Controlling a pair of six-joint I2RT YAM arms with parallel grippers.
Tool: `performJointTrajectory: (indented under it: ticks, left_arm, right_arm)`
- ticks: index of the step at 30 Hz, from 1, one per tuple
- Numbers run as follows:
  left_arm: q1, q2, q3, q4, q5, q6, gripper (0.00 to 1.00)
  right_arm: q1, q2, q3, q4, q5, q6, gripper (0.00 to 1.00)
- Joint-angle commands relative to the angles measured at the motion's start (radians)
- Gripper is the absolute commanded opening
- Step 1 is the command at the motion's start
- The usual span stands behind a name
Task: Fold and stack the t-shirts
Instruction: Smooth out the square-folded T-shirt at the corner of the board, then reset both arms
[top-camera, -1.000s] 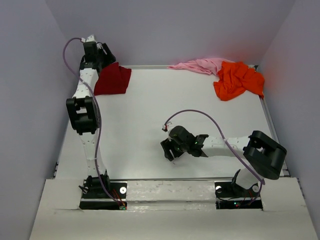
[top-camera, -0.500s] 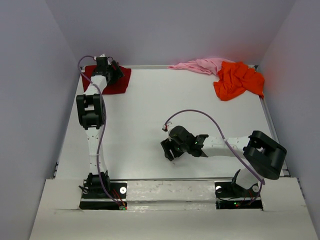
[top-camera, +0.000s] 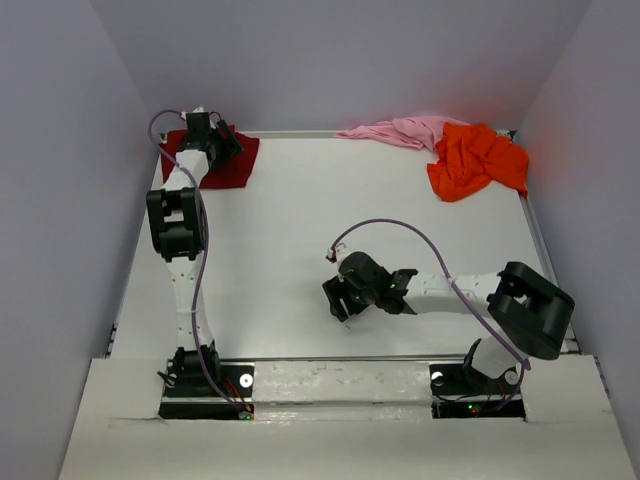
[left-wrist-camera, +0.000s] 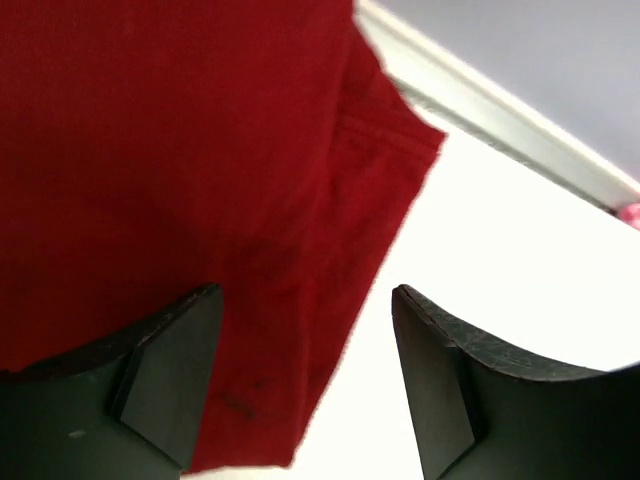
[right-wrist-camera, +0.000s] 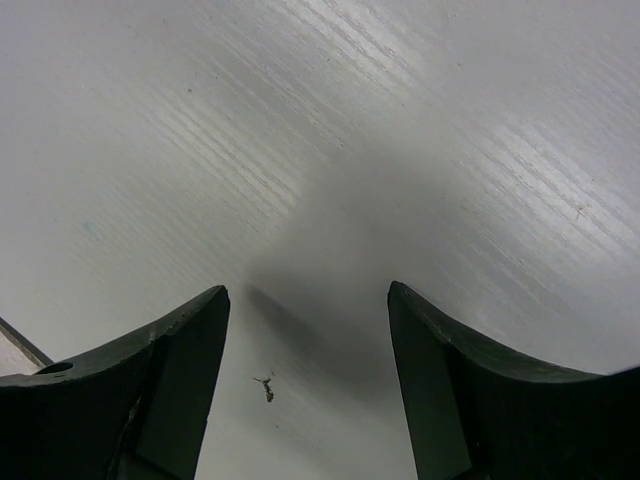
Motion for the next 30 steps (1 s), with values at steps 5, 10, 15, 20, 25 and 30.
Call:
performJointTrajectory:
  ticks: [5,10,15,20,25,30]
  left_arm:
    - [-0.1,-0.341,0.033,0.077,0.07,-0.006,0.78]
    - [-0.18,-0.516,-0.094,0.109,0.024,0.058,0.79]
    - [-0.314,-0.786,-0.473,0.176,-0.098,0.158,0.79]
    - [-0.437,-1.013,-0.834,0.29,-0.118,0.155,0.79]
    - [-0.62,-1.113,-0.94,0.193,-0.305,0.299,0.79]
    - [-0.644,-1.133,-1.041,0.187,-0.355,0.359,0.79]
  right_arm:
    - [0.014,0.015,0.035,-0.013,0.018,0.036,0.7]
    - [0.014,0.021,0.075,-0.042,0.048,0.054,0.71]
    - [0.014,-0.023,0.131,-0.078,0.182,0.082,0.73]
    - [-0.029,-0.112,0.223,-0.088,0.308,0.084,0.77]
    - [-0.178,-0.16,0.361,-0.205,0.308,0.052,0.77]
    - [-0.371,-0.186,0.395,-0.223,0.284,-0.025,0.78]
